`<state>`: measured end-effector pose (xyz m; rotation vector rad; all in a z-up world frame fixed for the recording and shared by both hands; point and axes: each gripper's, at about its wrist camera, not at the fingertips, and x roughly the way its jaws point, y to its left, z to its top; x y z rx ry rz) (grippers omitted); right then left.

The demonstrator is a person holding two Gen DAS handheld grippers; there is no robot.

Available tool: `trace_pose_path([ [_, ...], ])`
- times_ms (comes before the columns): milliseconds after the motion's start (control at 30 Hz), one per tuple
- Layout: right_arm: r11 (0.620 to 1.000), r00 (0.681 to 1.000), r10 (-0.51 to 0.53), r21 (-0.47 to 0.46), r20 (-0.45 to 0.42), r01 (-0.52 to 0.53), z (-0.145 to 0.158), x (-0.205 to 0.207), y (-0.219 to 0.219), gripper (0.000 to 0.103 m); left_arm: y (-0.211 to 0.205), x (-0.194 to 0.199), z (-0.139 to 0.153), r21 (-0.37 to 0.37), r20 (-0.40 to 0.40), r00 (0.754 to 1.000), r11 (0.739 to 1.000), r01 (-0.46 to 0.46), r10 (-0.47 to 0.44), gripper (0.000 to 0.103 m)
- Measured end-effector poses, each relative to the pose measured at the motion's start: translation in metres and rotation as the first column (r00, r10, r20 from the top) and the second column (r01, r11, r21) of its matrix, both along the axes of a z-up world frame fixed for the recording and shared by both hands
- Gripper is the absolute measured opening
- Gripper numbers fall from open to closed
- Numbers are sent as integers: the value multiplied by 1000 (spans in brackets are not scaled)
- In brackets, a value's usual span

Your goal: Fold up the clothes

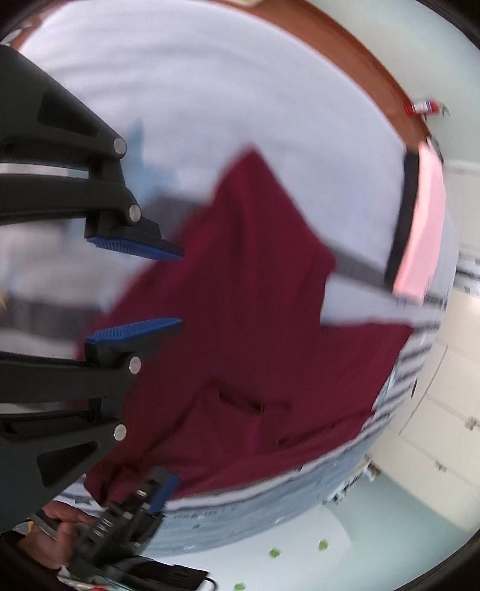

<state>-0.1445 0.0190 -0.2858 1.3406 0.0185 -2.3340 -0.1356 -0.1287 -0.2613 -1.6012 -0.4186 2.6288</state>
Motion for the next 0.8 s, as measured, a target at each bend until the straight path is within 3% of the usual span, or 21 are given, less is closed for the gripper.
trace_pose_path([
  [167, 995, 997, -77, 70, 17, 75, -14, 8, 52, 30, 55, -36, -10, 10, -18, 995, 995, 97, -97, 45],
  [333, 993, 997, -72, 97, 9, 71, -26, 13, 73, 30, 98, -65, -25, 6, -8, 983, 983, 182, -182, 45],
  [467, 994, 998, -60, 92, 2, 60, -31, 16, 76, 41, 115, -74, -37, -39, -2, 977, 976, 214, -215, 45],
  [567, 993, 999, -43, 112, -19, 45, -32, 21, 76, 42, 122, -79, -44, -48, 0, 971, 969, 241, -241, 44],
  [633, 992, 999, -38, 119, -27, 41, -32, 23, 75, 42, 126, -83, -49, -58, 14, 966, 964, 259, -259, 32],
  [667, 991, 999, -32, 130, -35, 36, -32, 24, 74, 42, 126, -84, -50, -55, 23, 964, 962, 266, -265, 15],
  [700, 990, 999, -26, 141, -43, 32, -33, 25, 73, 42, 125, -86, -51, -41, 25, 963, 962, 269, -269, 5],
  [800, 987, 998, -4, 163, -58, 13, -33, 25, 69, 44, 117, -90, -43, 23, 13, 968, 968, 251, -252, 2],
])
